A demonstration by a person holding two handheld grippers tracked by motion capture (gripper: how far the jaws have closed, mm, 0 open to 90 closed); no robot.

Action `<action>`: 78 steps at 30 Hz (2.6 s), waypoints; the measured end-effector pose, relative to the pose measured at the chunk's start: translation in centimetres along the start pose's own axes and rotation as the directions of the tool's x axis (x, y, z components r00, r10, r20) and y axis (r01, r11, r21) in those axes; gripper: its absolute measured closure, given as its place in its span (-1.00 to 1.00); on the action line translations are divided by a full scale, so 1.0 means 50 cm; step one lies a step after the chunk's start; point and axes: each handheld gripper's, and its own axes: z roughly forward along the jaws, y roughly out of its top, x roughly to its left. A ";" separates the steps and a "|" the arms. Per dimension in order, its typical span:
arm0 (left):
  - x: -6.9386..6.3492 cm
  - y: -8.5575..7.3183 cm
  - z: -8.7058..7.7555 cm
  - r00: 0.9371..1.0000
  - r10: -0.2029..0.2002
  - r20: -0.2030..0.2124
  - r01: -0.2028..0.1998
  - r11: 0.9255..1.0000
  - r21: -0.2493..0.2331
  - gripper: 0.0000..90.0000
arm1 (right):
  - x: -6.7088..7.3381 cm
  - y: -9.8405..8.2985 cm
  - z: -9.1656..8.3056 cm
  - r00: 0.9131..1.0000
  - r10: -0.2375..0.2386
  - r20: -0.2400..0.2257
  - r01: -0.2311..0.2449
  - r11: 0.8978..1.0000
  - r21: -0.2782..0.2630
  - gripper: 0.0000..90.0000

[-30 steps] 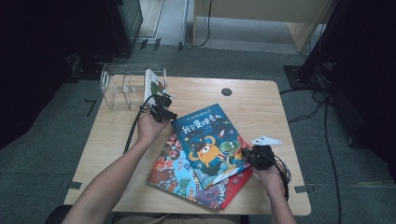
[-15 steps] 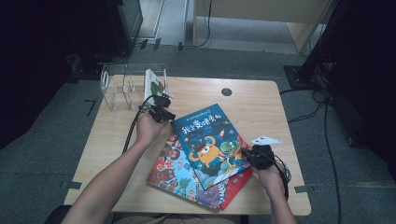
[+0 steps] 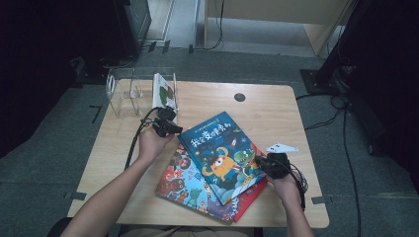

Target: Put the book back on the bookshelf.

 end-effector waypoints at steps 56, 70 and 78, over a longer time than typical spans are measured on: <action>0.003 -0.038 -0.042 0.981 0.006 0.193 -0.004 1.000 -0.014 0.55 | -0.047 -0.091 -0.078 0.992 0.122 0.026 -0.122 0.992 0.009 1.00; 0.008 -0.053 -0.048 0.973 0.000 0.229 0.008 0.999 -0.031 0.23 | -0.056 -0.072 -0.054 0.993 0.119 0.011 -0.119 0.993 -0.014 1.00; 0.025 -0.074 -0.056 0.969 -0.028 0.244 0.038 0.999 -0.036 0.16 | -0.065 -0.046 -0.026 0.993 0.114 0.005 -0.114 0.993 -0.026 1.00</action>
